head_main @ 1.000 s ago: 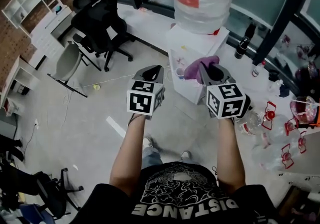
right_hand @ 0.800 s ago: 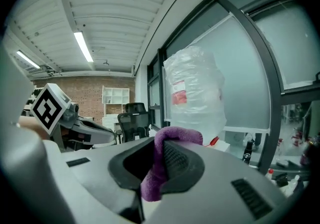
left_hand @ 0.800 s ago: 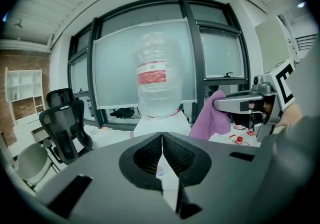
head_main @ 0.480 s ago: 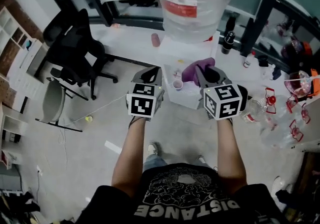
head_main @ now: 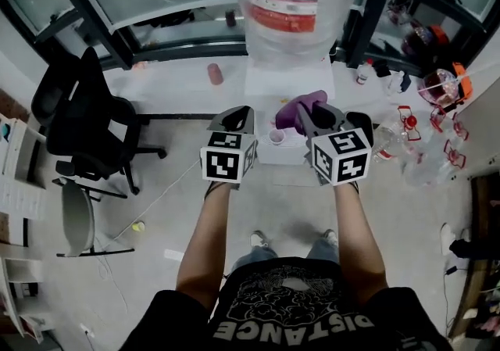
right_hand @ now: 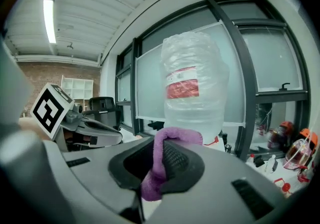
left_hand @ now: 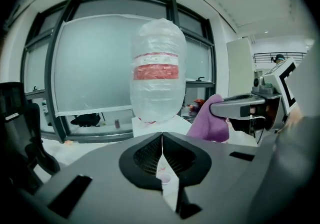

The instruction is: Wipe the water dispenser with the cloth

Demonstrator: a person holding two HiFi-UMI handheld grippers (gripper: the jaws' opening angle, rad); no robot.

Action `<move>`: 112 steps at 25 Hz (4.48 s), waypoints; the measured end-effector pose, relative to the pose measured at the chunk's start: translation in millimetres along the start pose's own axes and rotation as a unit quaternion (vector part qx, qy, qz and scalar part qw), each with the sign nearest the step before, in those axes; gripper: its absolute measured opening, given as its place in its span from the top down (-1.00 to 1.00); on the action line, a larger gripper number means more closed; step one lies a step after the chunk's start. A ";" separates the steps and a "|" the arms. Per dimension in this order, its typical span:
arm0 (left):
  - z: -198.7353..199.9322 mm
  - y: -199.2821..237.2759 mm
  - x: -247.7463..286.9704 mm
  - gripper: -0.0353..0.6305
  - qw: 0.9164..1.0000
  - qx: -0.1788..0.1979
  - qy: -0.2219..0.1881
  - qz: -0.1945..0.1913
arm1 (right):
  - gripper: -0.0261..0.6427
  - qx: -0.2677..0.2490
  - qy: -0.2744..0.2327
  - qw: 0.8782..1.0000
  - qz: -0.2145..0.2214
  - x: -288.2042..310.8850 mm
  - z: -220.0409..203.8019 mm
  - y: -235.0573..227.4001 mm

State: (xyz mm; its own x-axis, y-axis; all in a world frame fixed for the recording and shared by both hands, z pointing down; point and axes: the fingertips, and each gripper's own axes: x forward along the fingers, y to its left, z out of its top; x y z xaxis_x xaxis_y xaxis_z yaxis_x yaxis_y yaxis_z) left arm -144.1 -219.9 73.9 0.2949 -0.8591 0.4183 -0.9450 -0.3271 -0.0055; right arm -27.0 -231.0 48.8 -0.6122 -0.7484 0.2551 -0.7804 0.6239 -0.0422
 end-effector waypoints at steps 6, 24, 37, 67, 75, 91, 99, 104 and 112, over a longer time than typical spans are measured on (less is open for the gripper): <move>-8.5 19.9 2.7 0.82 0.999 0.008 0.000 -0.033 | 0.82 0.018 0.001 1.000 -0.019 19.4 -1.8 21.2; -64.0 65.6 35.6 0.82 0.999 -0.010 0.013 -0.048 | 0.83 0.066 0.025 0.997 0.027 138.2 -64.7 69.6; -95.7 42.4 63.8 0.82 0.998 0.004 0.033 -0.050 | 0.83 0.121 0.004 0.992 0.021 165.9 -102.6 35.6; -68.0 -91.2 143.7 0.82 0.996 0.033 0.051 -0.062 | 0.83 0.131 -0.007 0.991 -0.038 55.5 -135.3 -138.9; -76.8 -100.6 152.7 0.82 0.996 0.035 0.049 -0.069 | 0.83 0.075 -0.002 0.996 -0.041 41.6 -138.6 -157.1; -178.1 -80.2 169.1 0.82 0.993 0.062 0.018 -0.096 | 0.83 0.015 -0.054 0.993 -0.106 49.5 -198.2 -151.7; -238.4 -87.7 202.0 0.82 0.990 0.071 -0.004 -0.120 | 0.83 0.002 -0.065 0.989 -0.130 58.8 -258.8 -155.3; -269.3 -82.2 217.9 0.82 0.989 0.076 -0.026 -0.125 | 0.83 -0.008 -0.071 0.988 -0.137 74.2 -294.6 -157.1; -311.6 -68.4 245.8 0.82 0.987 0.079 -0.059 -0.124 | 0.83 -0.018 -0.082 0.986 -0.143 97.9 -351.9 -160.6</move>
State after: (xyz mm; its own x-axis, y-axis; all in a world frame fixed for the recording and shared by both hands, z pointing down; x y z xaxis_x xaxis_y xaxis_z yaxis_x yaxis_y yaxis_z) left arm -51.1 -286.0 460.2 0.5380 -0.7815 0.3158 -0.8102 -0.5829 -0.0621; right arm 83.3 -325.3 420.5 -0.3829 -0.9192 0.0917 -0.9207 0.3878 0.0431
